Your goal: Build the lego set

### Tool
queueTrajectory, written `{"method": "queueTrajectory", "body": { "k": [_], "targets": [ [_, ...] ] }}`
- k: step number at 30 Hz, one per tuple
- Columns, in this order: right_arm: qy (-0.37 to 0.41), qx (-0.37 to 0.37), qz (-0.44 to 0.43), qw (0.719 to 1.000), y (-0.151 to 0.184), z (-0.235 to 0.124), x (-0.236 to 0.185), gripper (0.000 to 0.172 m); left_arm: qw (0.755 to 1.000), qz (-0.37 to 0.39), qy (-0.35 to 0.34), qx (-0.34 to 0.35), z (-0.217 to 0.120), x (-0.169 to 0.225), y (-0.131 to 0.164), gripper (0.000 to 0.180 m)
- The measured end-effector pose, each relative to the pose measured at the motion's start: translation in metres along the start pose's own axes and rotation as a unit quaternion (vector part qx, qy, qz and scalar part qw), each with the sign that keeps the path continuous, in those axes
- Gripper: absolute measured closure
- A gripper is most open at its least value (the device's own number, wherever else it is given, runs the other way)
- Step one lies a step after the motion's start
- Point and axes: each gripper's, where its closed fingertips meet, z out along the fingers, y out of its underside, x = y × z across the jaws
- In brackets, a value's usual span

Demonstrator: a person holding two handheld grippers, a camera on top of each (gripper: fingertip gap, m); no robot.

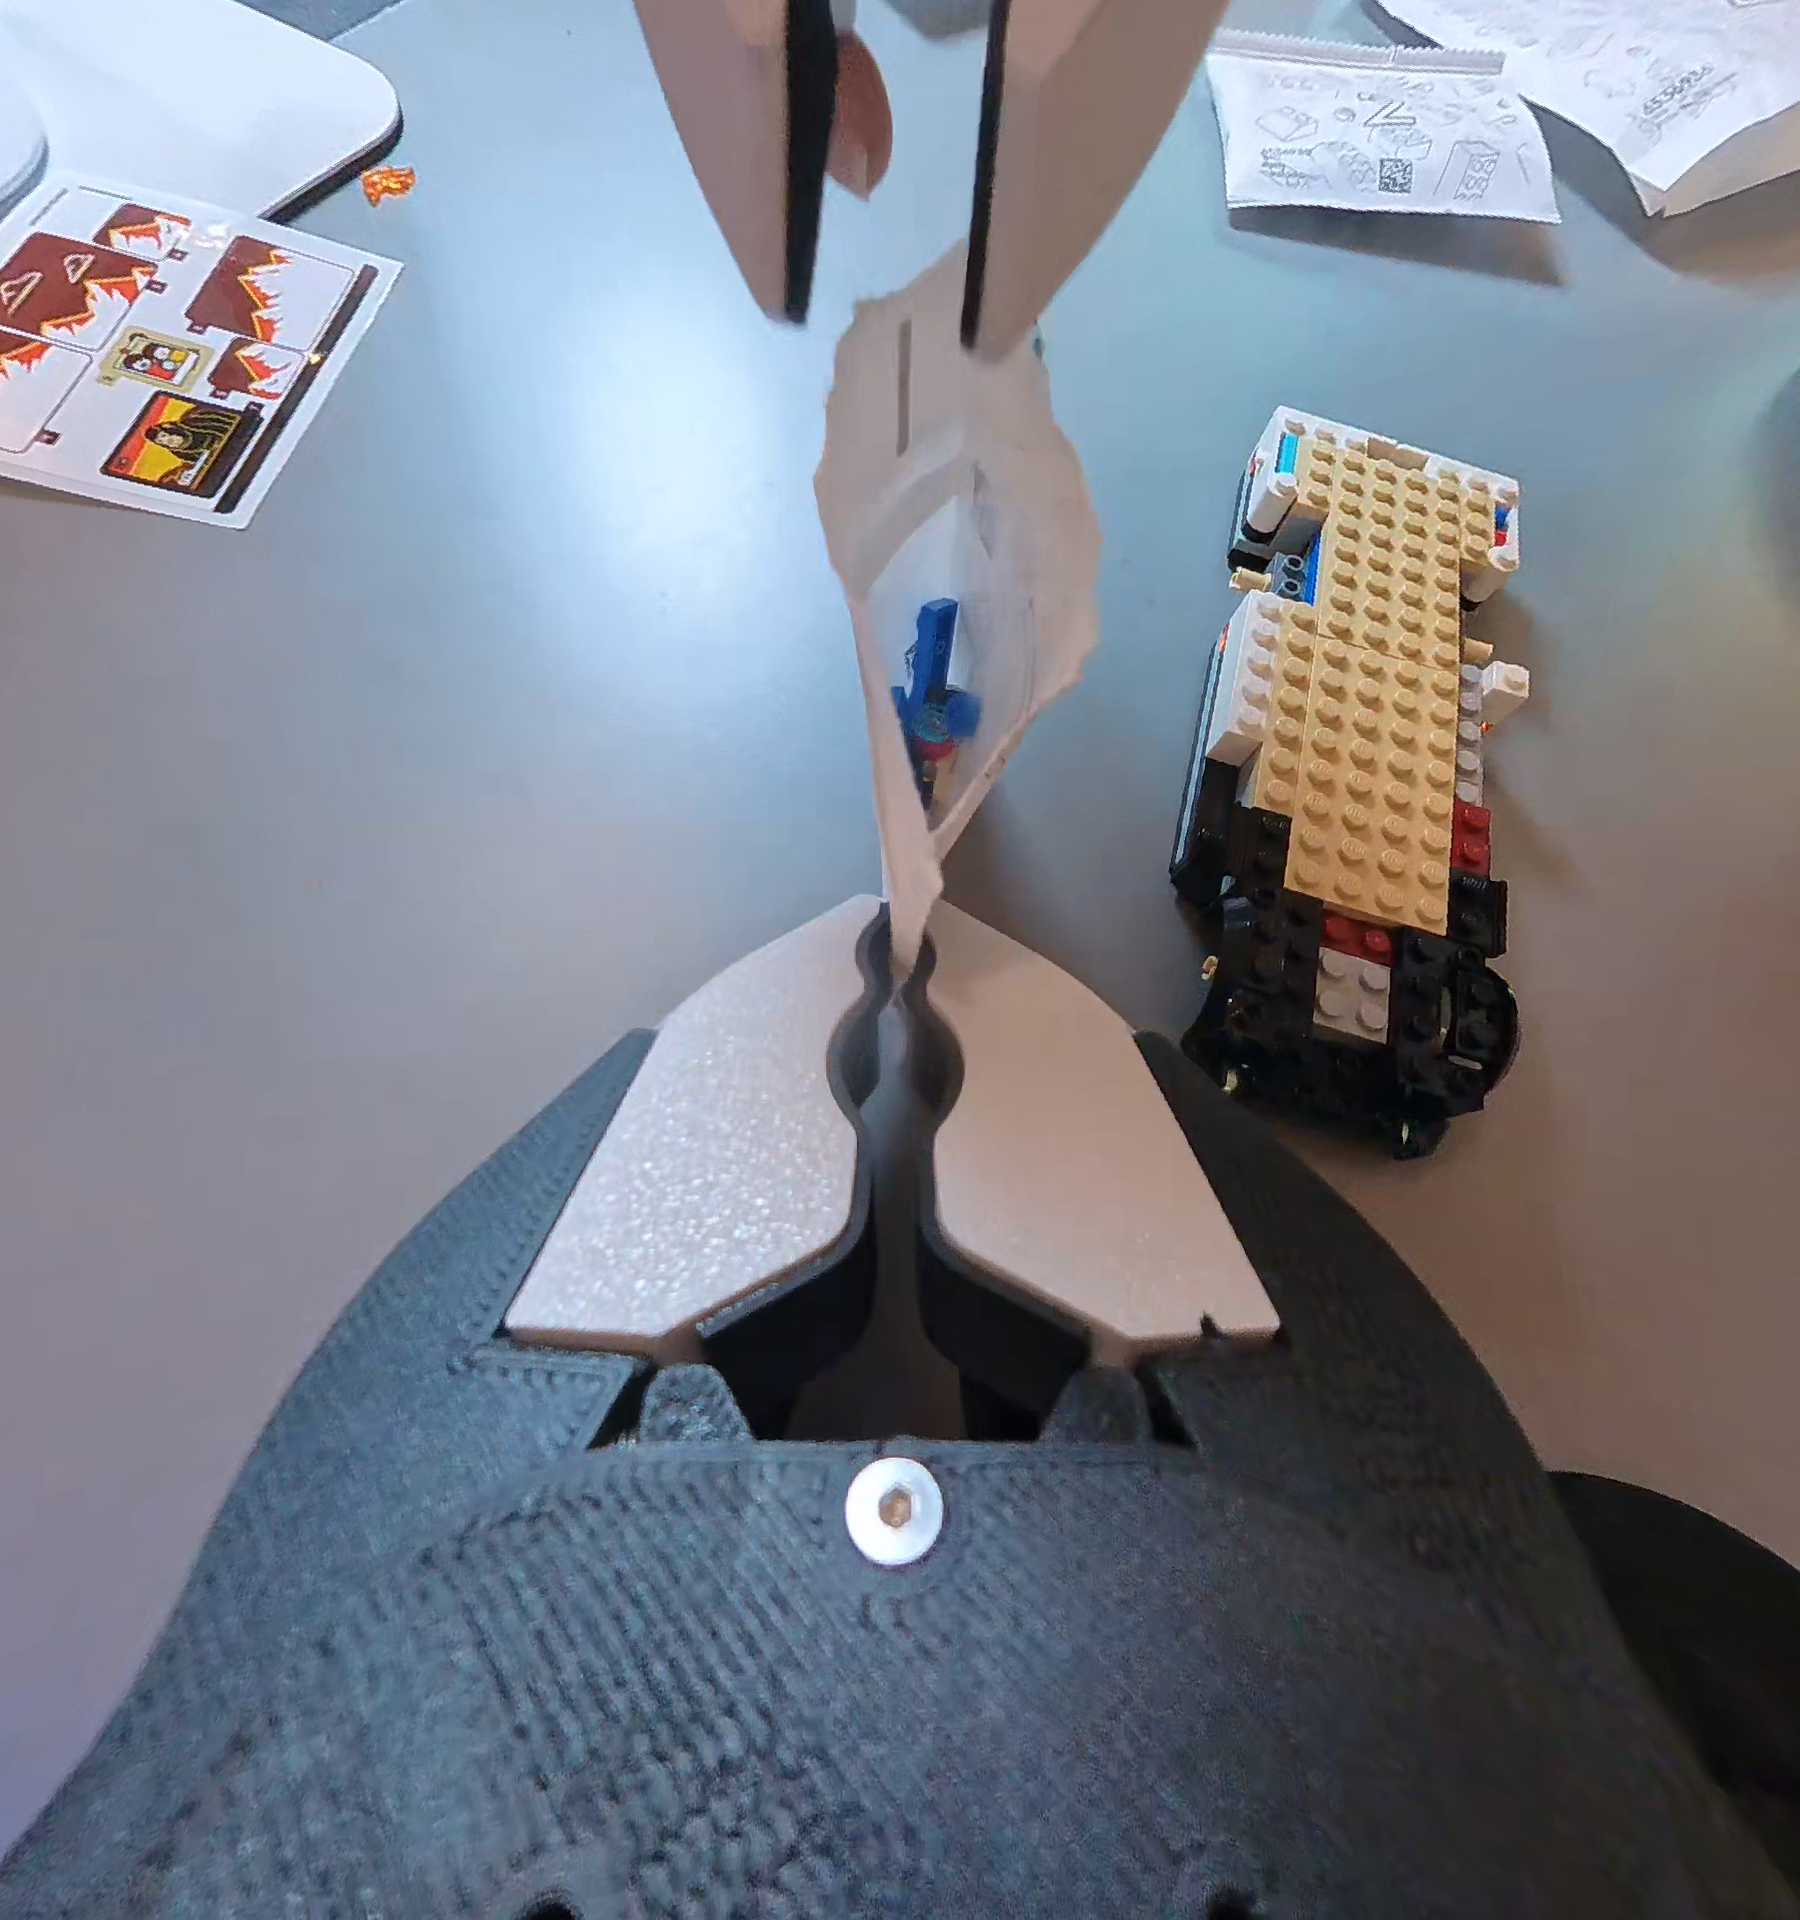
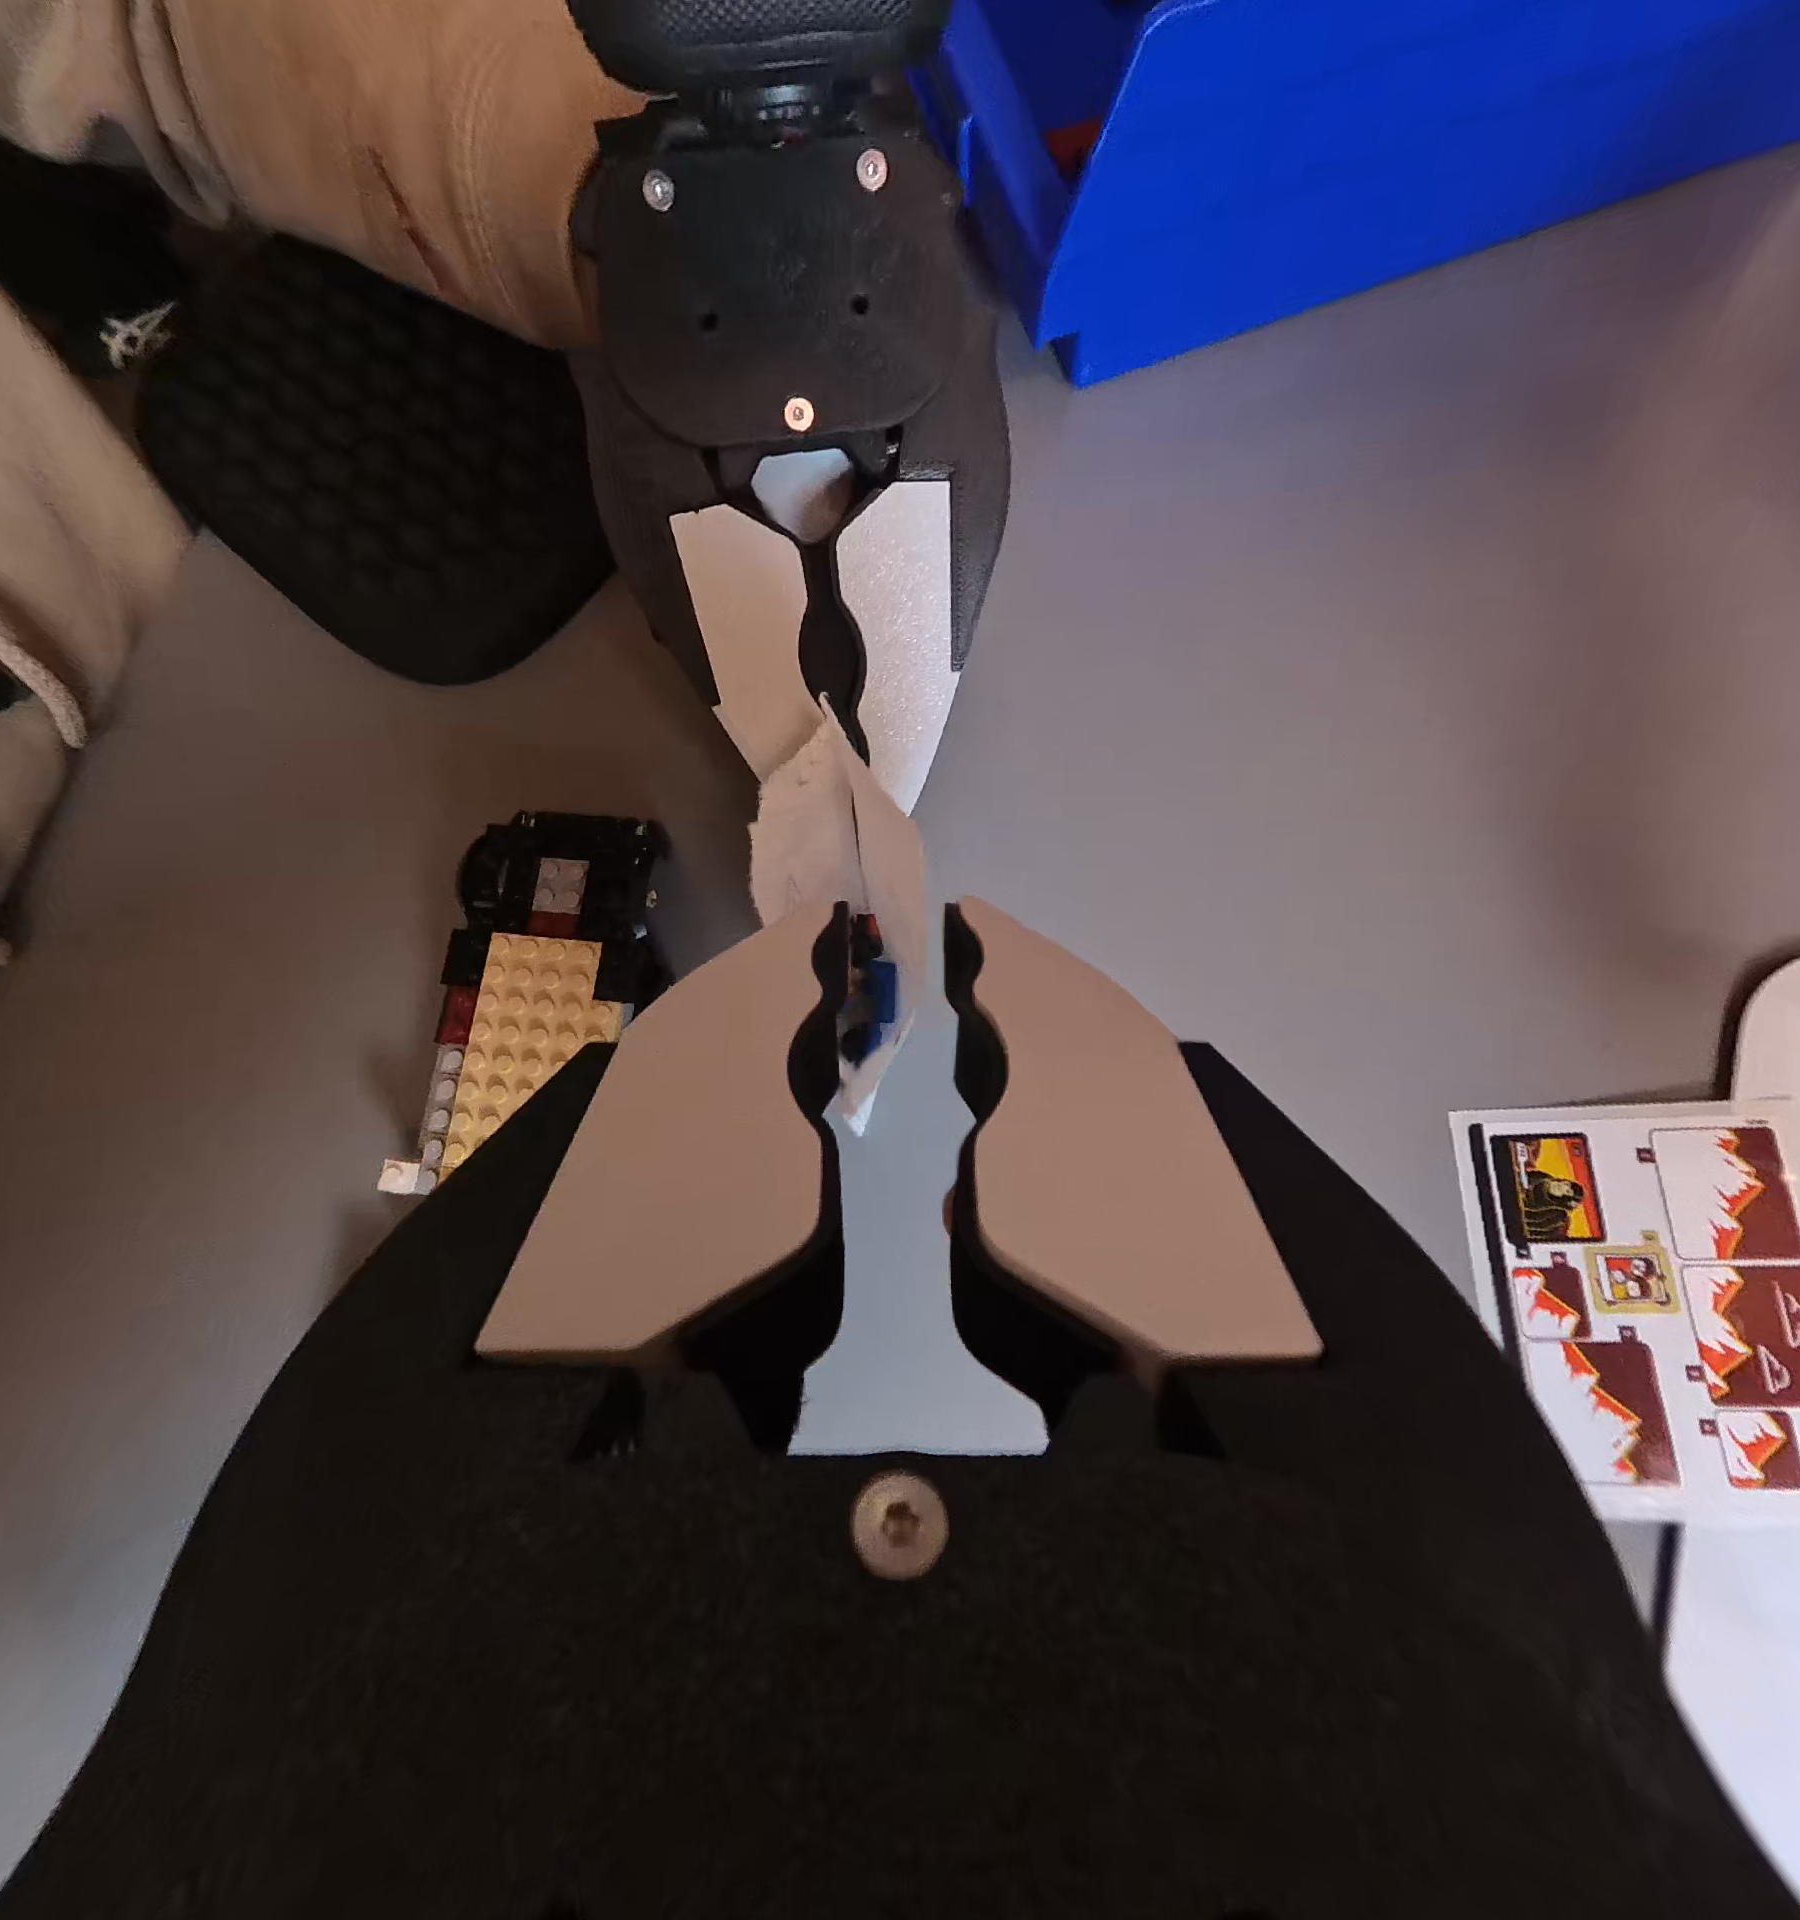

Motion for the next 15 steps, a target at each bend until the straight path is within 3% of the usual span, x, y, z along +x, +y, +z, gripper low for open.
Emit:
{"method": "queueTrajectory", "body": {
  "k": [3, 6, 11, 15],
  "targets": [
    [0.038, 0.028, 0.016, 0.999, -0.003, -0.025, 0.015, 0.154, 1.0, 0.0, 0.0, 0.0, 0.0, 0.0, 0.0, 0.18],
    [0.122, 0.035, 0.047, 0.991, 0.016, -0.064, 0.051, 0.154, 1.0, 0.001, 0.0, -0.001, 0.0, 0.0, 0.0, 0.18],
    [0.264, 0.014, 0.165, 0.95, 0.103, -0.123, 0.124, 0.154, 1.0, 0.001, -0.001, 0.0, 0.0, 0.0, 0.0, 0.18],
    [0.294, 0.007, 0.243, 0.924, 0.167, -0.134, 0.147, 0.154, 1.0, -0.001, 0.001, 0.002, 0.0, 0.0, 0.0, 0.18]
  ]
}}
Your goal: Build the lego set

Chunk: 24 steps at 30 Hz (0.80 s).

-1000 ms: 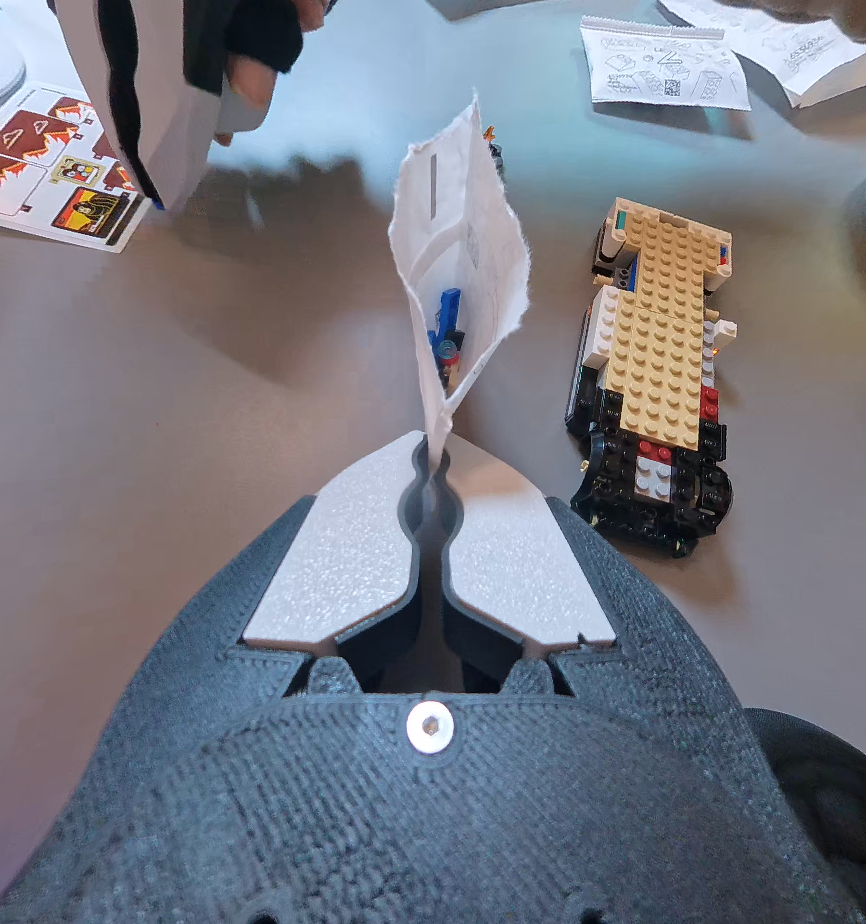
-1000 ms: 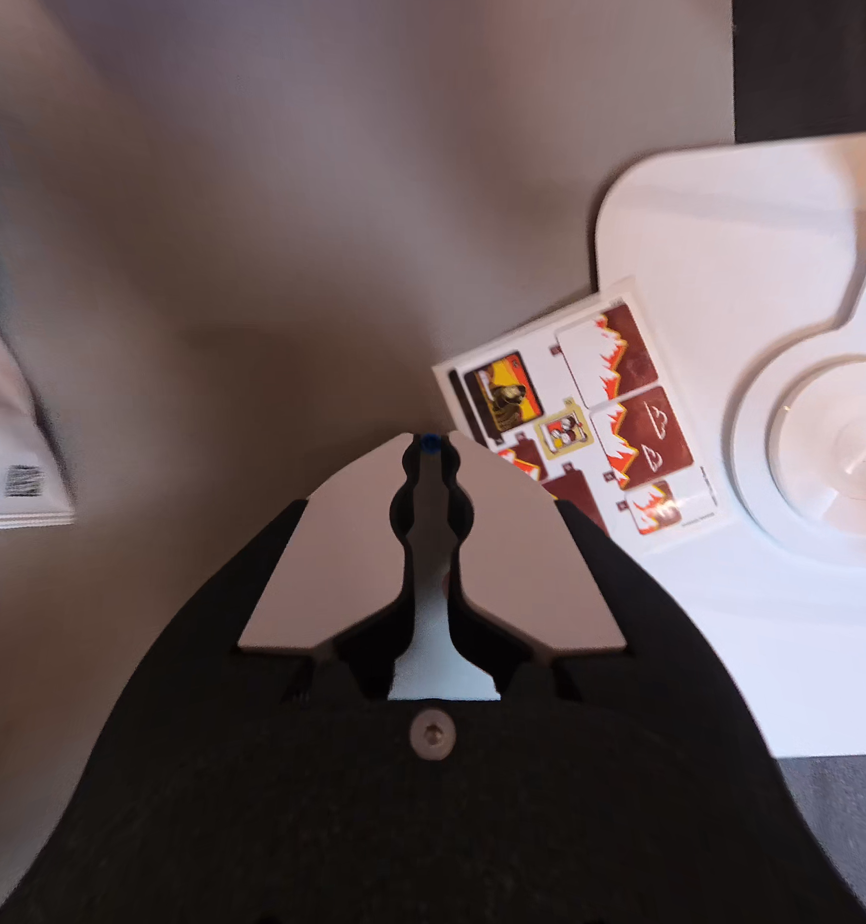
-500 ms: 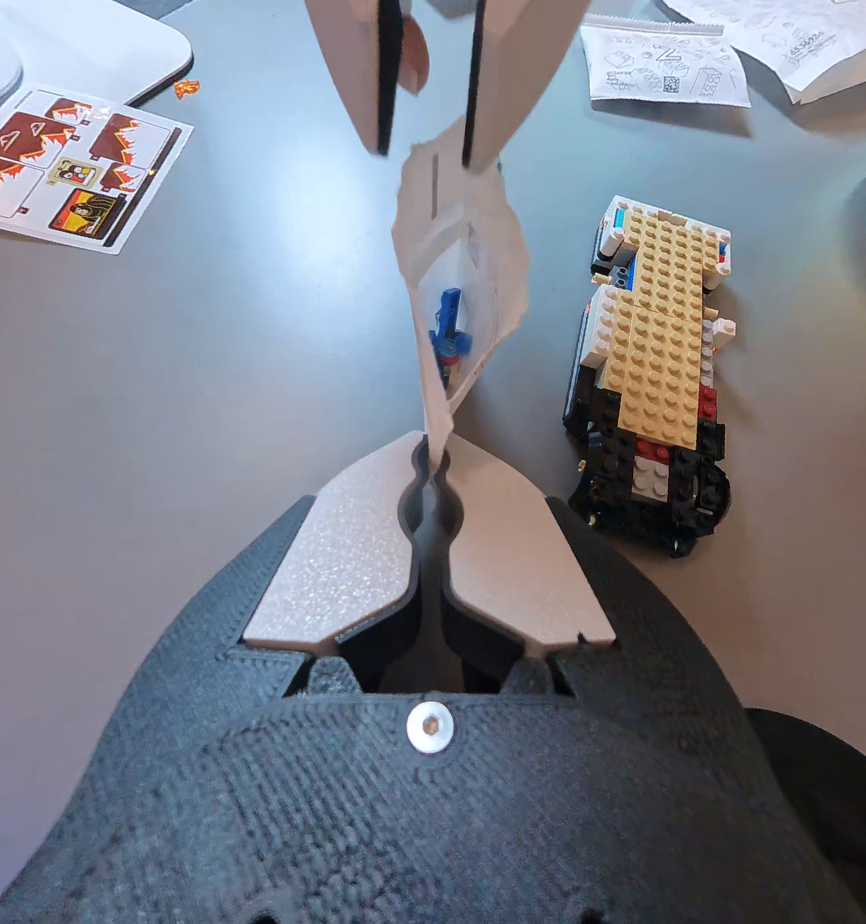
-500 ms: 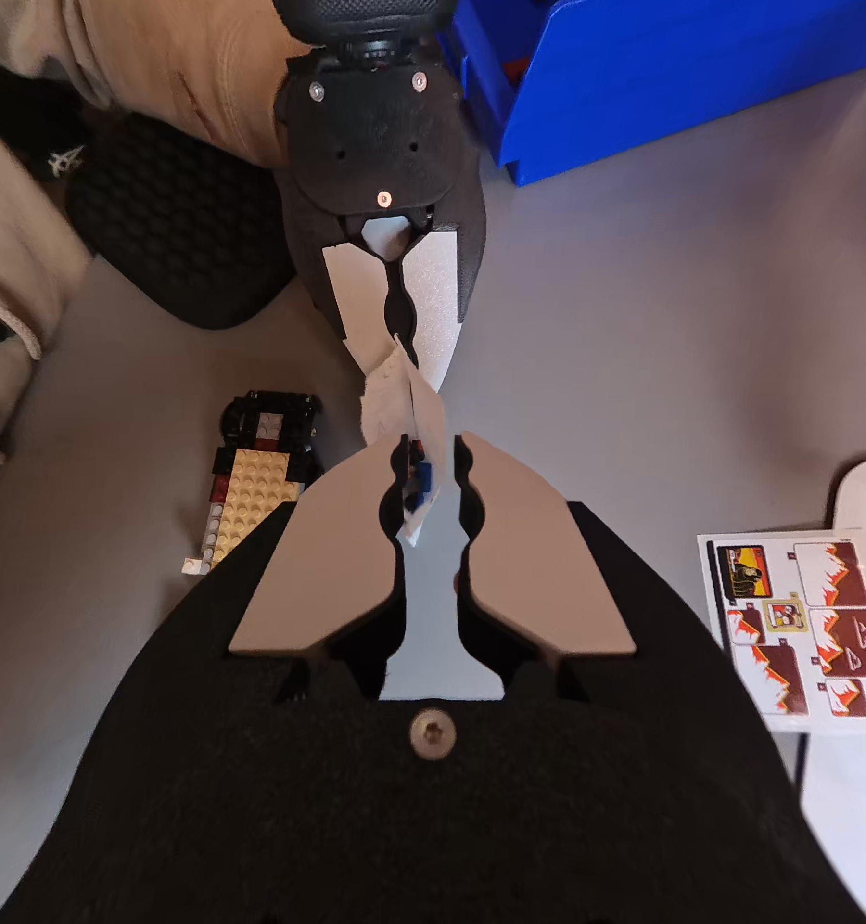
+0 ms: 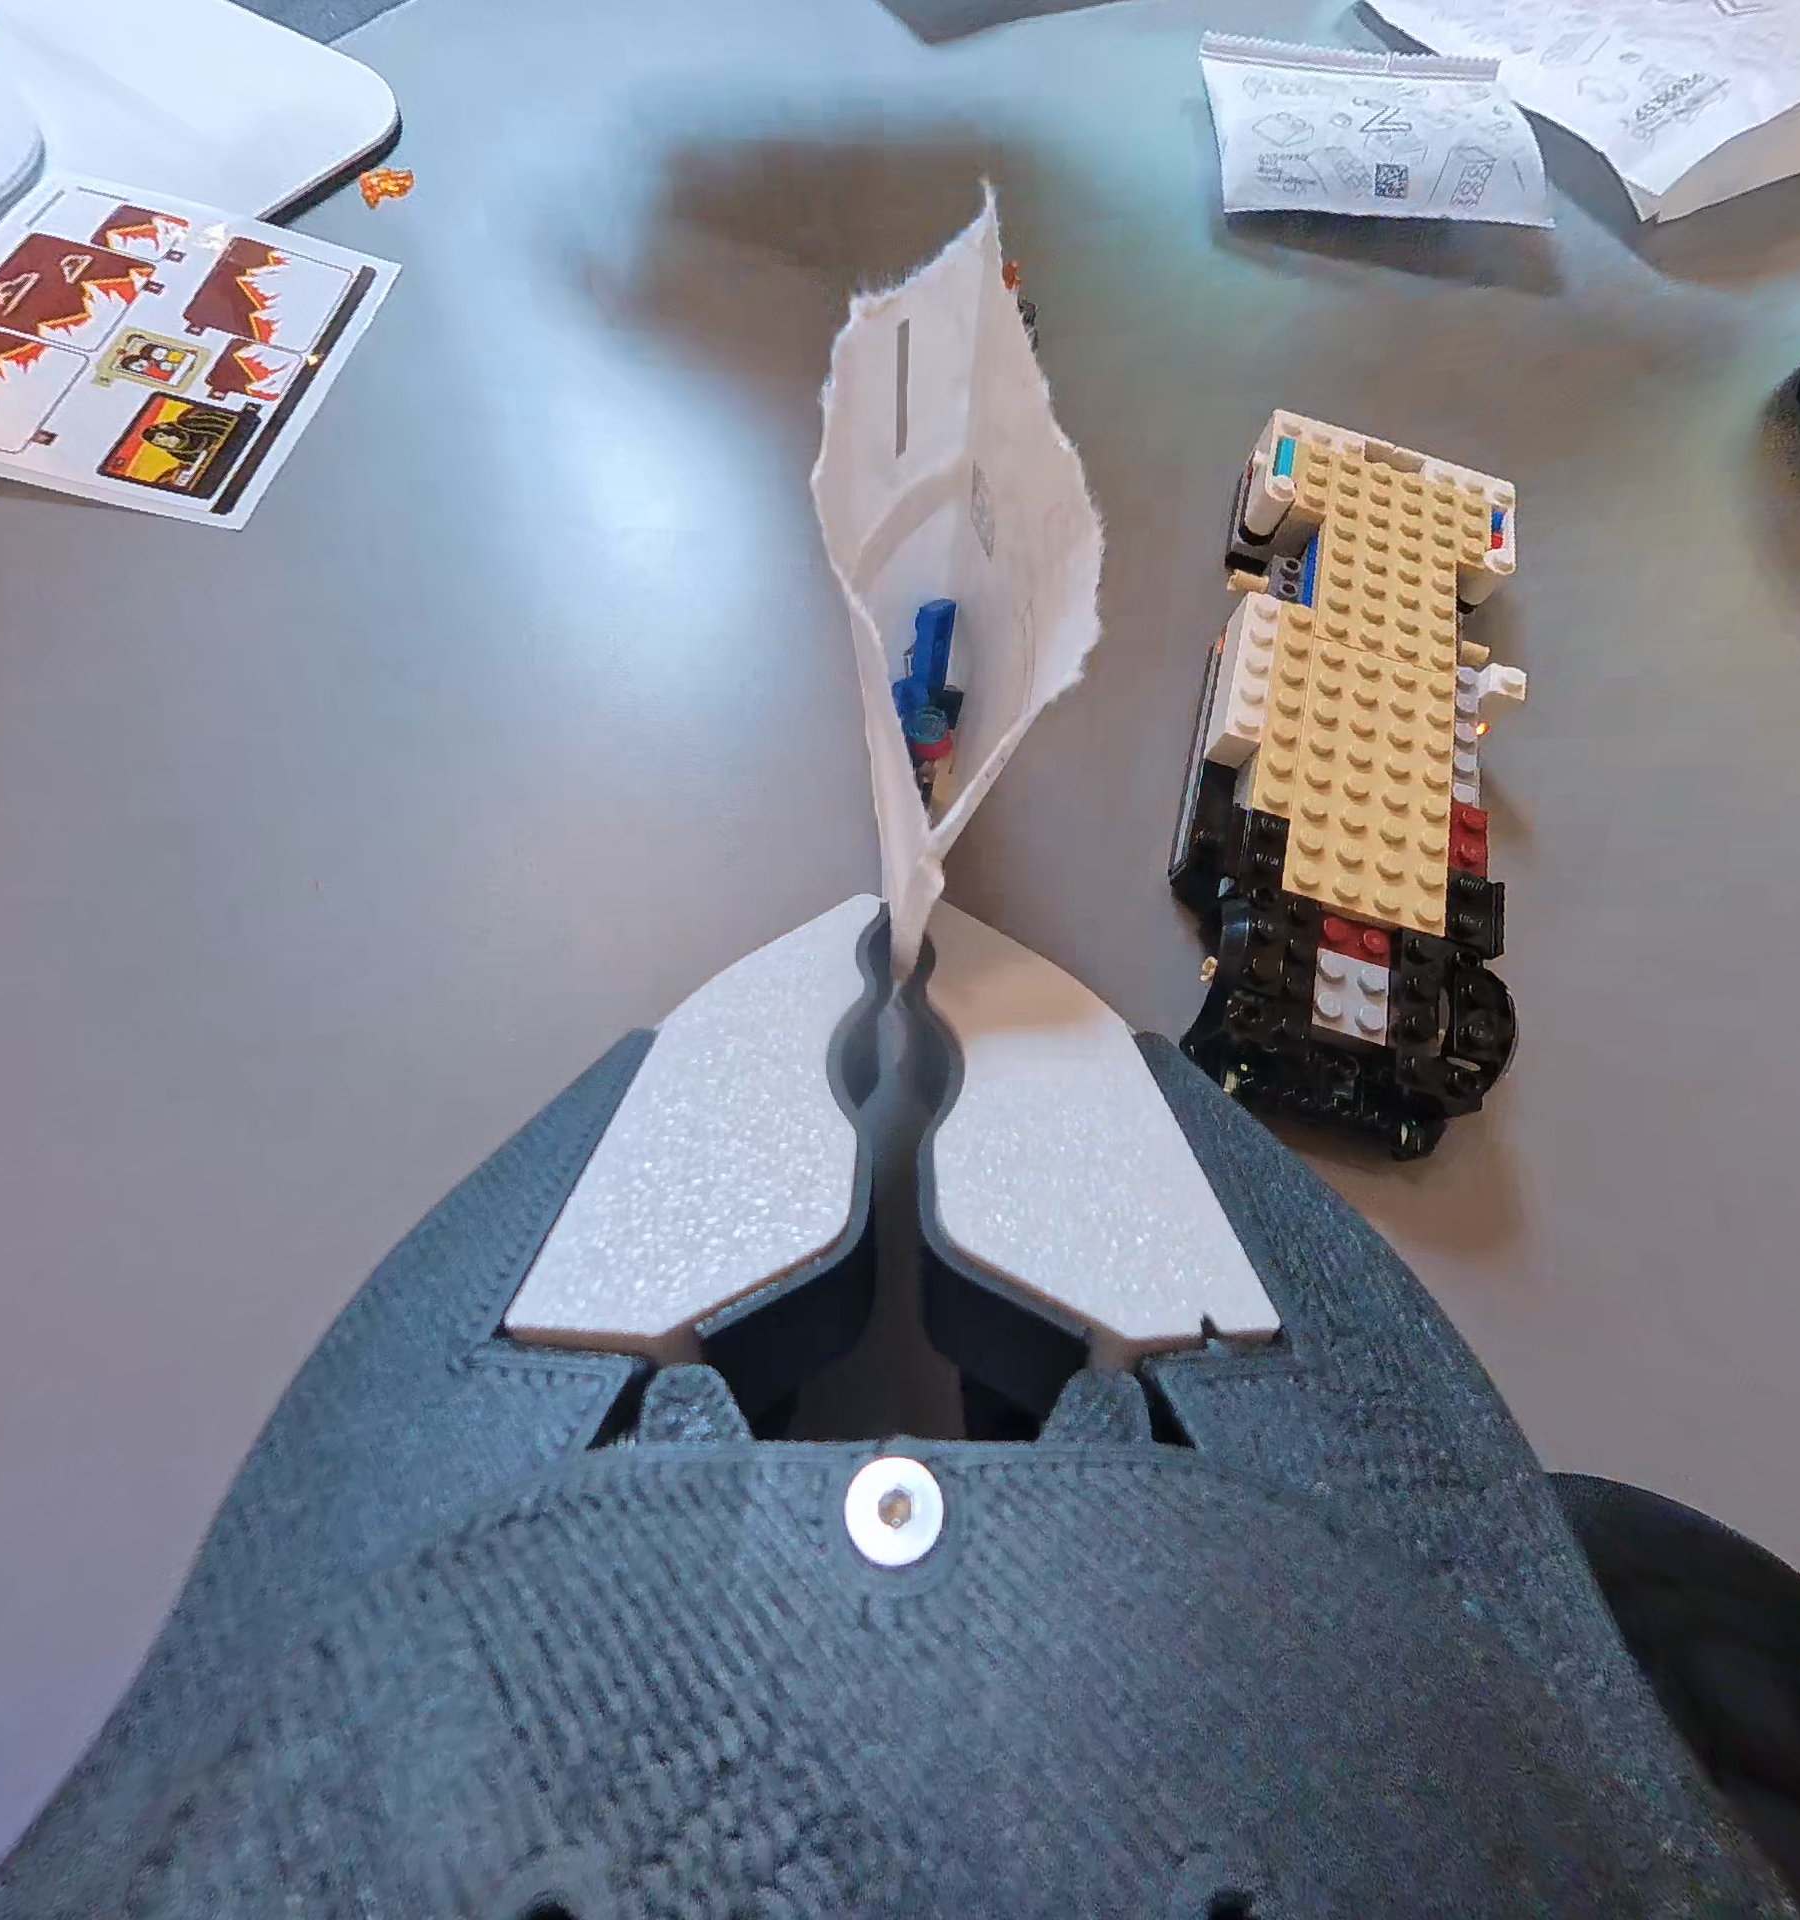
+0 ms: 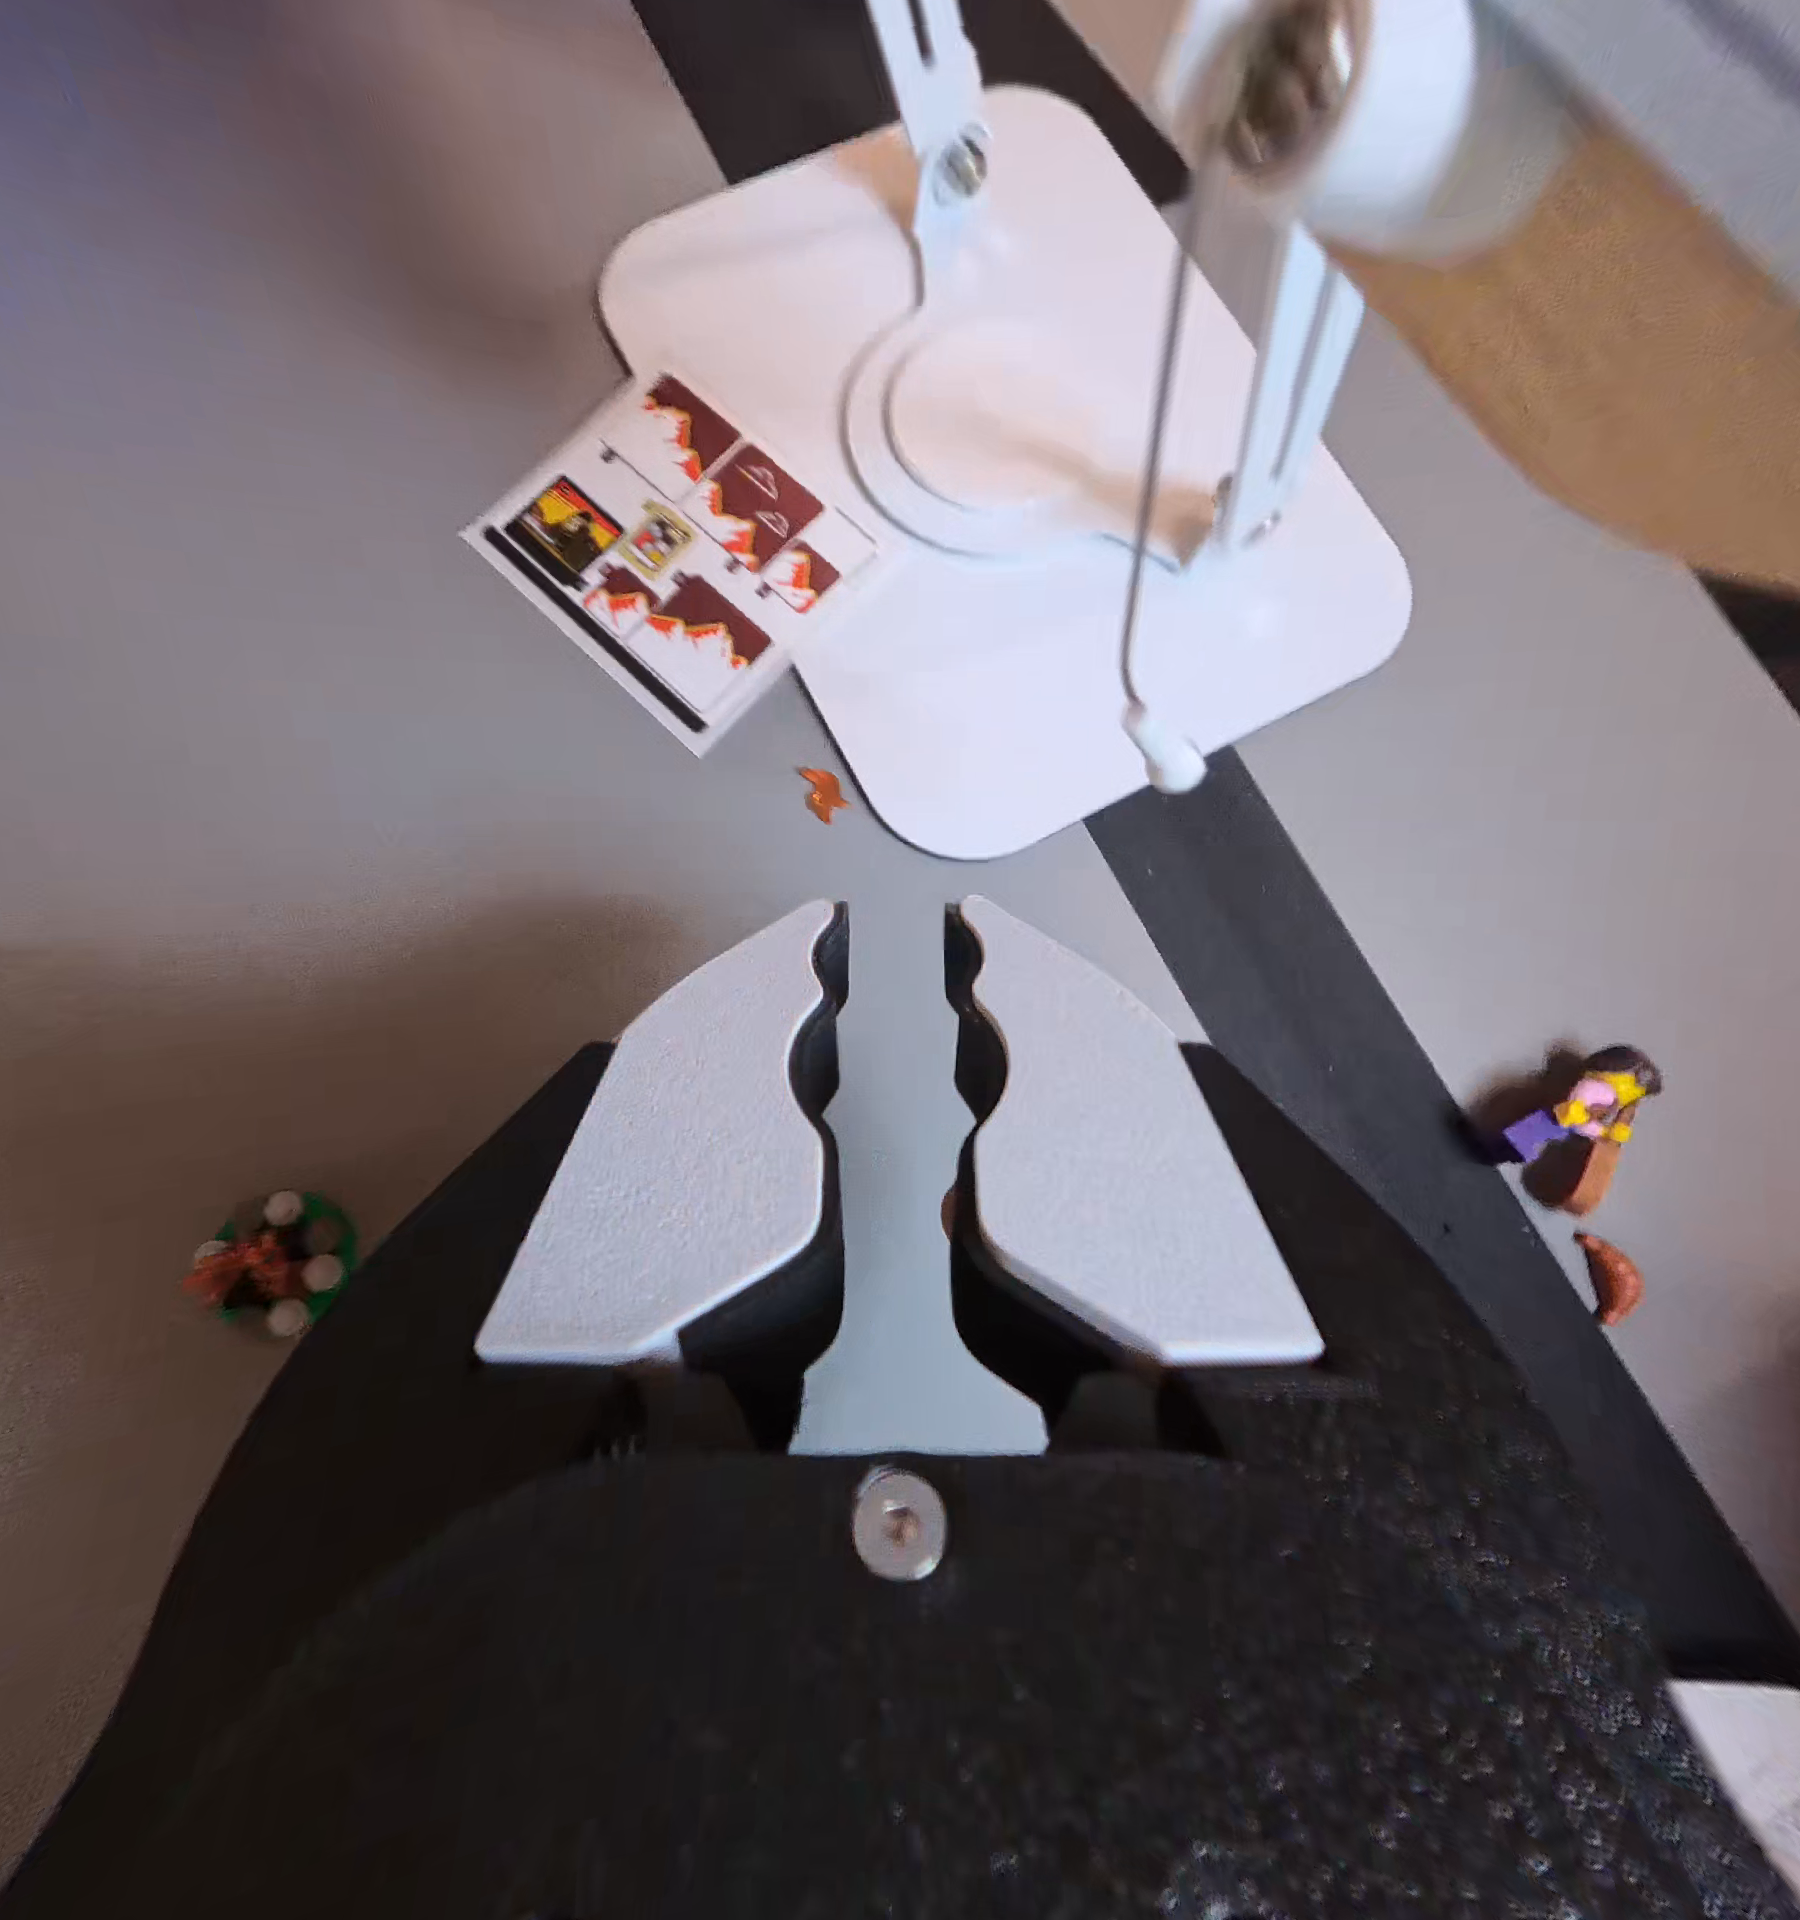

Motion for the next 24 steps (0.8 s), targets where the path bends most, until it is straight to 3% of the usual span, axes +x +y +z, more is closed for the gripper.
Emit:
{"method": "queueTrajectory", "body": {
  "k": [10, 24],
  "targets": [
    [-0.035, -0.032, -0.022, 0.999, 0.012, 0.06, -0.02, 0.154, 1.0, -0.01, 0.009, 0.008, 0.0, -0.001, -0.001, 0.18],
    [-0.053, -0.099, -0.033, 0.993, 0.004, 0.079, -0.024, 0.163, 1.0, -0.003, 0.008, 0.004, 0.0, 0.0, 0.0, 0.18]
  ]
}}
